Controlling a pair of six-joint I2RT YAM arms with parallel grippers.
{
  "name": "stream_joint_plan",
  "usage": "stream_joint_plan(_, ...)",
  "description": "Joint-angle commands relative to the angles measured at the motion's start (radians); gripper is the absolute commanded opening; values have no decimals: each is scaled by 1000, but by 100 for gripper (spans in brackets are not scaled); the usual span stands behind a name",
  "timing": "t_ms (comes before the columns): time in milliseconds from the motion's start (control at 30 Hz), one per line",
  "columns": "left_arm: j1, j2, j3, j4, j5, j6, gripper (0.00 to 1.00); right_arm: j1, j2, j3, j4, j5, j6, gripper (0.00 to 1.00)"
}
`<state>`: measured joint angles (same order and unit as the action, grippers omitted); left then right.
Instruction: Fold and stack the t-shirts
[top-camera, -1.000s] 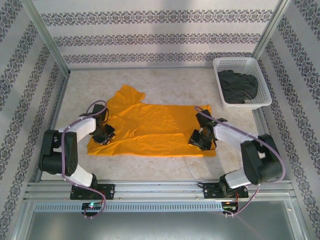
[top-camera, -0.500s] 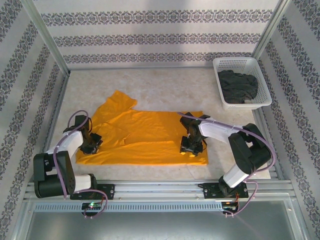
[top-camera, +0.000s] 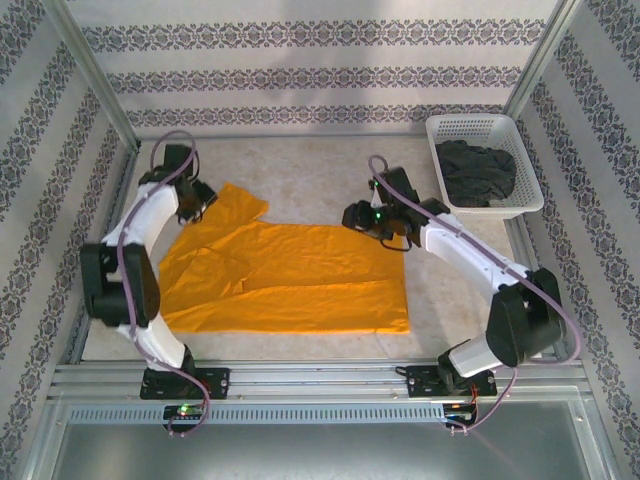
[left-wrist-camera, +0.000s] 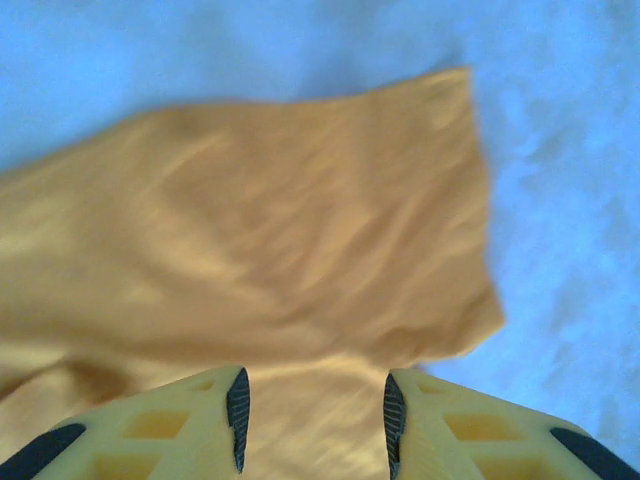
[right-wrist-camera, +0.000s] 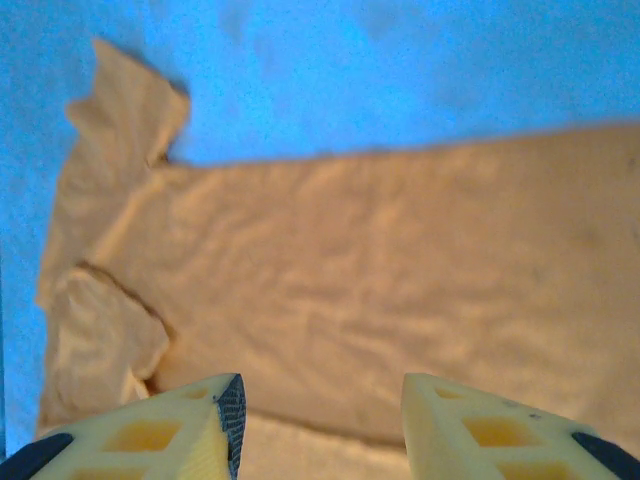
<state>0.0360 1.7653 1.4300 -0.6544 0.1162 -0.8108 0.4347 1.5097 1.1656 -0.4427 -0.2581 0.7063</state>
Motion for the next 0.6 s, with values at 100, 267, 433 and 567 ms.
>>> stream_joint_plan(100,-5,286,294,18,-68,182,39,-45,79,111,38,26,11,47)
stream_joint_plan(267,-7,450,451,56,-91,251,40,-45,45,95,37,52,25,47)
stream_joint_plan(433,-7,570,532,95,-86,287,46,-49,-14,35,27,74,35,47)
stream_joint_plan(567,-15,619,568,98,-66,293,49,-63,-51,-15,29,79,39,47)
